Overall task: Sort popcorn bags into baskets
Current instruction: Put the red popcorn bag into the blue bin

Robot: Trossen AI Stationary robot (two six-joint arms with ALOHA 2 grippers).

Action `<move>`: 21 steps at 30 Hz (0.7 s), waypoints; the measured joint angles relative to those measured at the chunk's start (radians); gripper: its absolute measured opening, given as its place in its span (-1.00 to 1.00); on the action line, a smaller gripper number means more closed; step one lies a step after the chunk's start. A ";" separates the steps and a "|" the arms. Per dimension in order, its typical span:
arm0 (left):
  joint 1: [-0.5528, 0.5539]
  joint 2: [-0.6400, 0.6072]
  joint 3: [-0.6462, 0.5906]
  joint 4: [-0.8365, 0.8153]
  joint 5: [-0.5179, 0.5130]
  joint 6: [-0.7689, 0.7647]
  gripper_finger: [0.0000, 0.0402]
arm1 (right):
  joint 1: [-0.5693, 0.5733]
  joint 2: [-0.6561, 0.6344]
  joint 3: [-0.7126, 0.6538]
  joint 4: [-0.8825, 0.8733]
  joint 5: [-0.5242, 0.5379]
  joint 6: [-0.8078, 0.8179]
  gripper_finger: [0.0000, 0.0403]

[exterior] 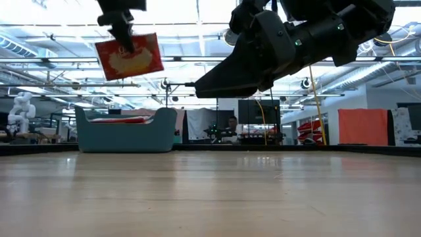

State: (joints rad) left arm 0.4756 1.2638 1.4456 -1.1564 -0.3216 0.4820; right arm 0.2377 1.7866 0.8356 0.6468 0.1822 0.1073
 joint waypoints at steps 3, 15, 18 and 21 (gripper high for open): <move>0.091 0.037 0.009 0.010 0.016 0.098 -0.85 | 0.000 0.000 0.000 0.000 0.000 -0.004 0.10; 0.270 0.241 0.170 -0.149 0.217 0.239 -0.81 | -0.002 0.000 0.000 -0.001 0.002 -0.017 0.10; 0.302 0.282 0.170 -0.179 0.250 0.246 -0.81 | 0.001 0.000 0.000 -0.001 0.003 -0.014 0.10; 0.329 0.323 0.170 -0.217 0.257 0.259 -0.81 | 0.006 0.000 0.000 -0.002 0.003 0.001 0.10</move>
State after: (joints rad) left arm 0.8045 1.5868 1.6154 -1.3729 -0.0650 0.7412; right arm 0.2436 1.7870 0.8356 0.6453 0.1854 0.1081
